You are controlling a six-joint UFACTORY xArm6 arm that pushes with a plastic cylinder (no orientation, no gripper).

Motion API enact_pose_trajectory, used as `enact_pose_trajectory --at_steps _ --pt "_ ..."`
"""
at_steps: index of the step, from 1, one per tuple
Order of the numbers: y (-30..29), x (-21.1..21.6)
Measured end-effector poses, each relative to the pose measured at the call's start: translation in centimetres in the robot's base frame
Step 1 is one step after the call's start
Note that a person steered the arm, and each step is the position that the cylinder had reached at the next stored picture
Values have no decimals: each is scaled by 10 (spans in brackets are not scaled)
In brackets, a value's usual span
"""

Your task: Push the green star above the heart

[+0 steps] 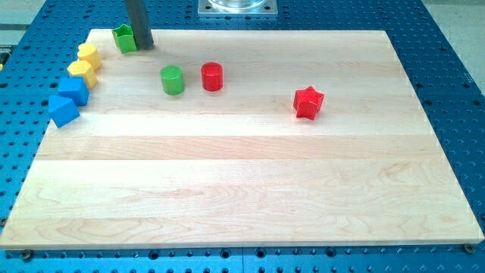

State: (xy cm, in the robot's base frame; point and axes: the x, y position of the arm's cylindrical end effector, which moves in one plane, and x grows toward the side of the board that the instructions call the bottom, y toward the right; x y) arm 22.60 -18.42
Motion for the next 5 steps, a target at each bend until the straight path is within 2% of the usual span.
enact_pose_trajectory --at_steps 2,4,5 --pt "-35 -30" --pt "-45 -34" --pt "-115 -35"
